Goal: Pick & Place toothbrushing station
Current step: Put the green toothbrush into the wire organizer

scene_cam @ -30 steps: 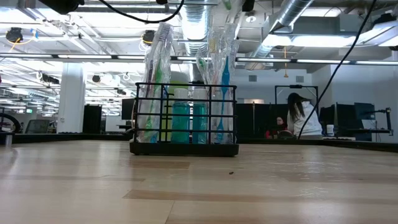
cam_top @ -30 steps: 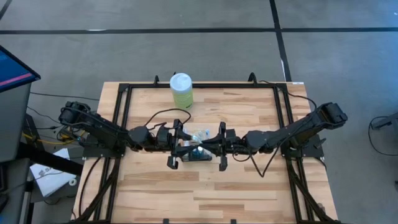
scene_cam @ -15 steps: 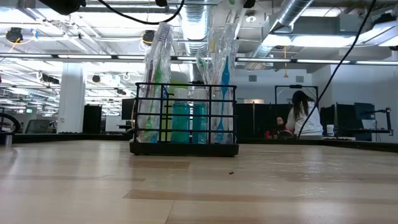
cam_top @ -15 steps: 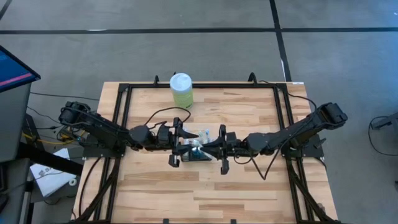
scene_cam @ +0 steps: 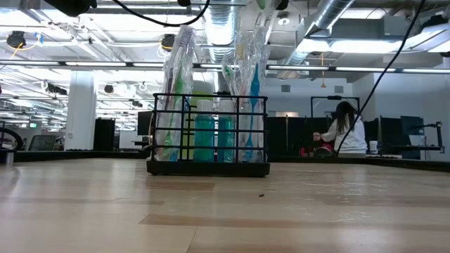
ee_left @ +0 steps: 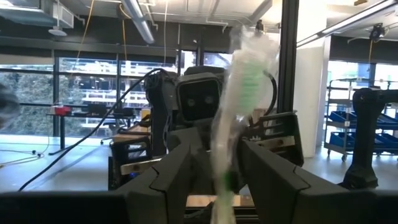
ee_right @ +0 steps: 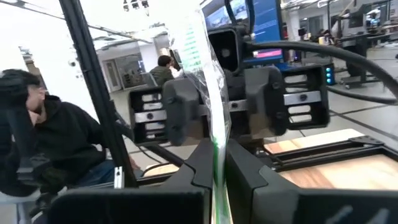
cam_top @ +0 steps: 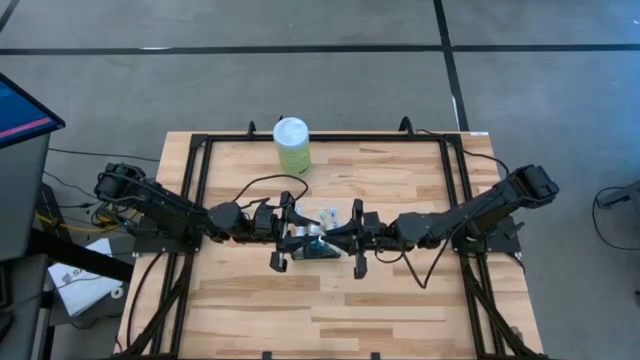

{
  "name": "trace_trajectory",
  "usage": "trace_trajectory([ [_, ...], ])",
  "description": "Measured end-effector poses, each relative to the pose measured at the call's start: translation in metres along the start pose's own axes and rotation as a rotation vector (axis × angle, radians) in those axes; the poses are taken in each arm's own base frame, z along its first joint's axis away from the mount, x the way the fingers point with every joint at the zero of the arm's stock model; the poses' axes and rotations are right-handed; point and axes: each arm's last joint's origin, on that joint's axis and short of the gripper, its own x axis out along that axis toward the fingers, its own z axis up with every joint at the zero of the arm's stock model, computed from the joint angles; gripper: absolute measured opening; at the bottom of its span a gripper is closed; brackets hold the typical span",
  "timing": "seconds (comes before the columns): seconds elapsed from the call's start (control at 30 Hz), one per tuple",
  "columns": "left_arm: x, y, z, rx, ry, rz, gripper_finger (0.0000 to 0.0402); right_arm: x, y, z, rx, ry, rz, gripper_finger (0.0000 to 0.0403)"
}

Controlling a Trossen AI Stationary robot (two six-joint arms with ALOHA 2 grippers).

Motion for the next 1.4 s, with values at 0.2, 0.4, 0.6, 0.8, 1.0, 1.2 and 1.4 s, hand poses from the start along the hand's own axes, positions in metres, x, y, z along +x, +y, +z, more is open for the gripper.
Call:
trace_trajectory([
  [0.2, 0.0, 0.0, 0.001, -0.003, -0.006, 0.0, 0.014, 0.002, -0.006, 0.0, 0.013, 0.005, -0.022, 0.001],
  [0.4, 0.0, 0.001, 0.001, -0.003, -0.009, 0.003, 0.014, 0.003, -0.01, 0.0, 0.02, 0.011, -0.029, 0.001],
  [0.6, 0.001, 0.004, 0.001, 0.004, -0.014, 0.015, 0.014, 0.003, -0.009, 0.0, 0.02, 0.013, -0.021, 0.001],
  [0.8, 0.001, 0.008, 0.002, 0.005, -0.019, 0.03, 0.0125, 0.003, -0.009, 0.0, 0.019, 0.015, -0.014, 0.0013],
  [1.0, 0.001, 0.009, 0.002, 0.01, -0.019, 0.032, 0.0074, 0.003, -0.009, 0.0, 0.017, 0.017, -0.014, 0.0011],
  [1.2, 0.001, 0.008, 0.001, 0.02, -0.017, 0.004, 0.001, 0.004, -0.011, 0.0, 0.034, 0.02, -0.019, 0.0023],
  [1.4, 0.001, 0.008, -0.001, 0.024, 0.001, 0.006, 0.0005, 0.004, -0.013, -0.003, 0.021, 0.048, -0.03, 0.0049],
])
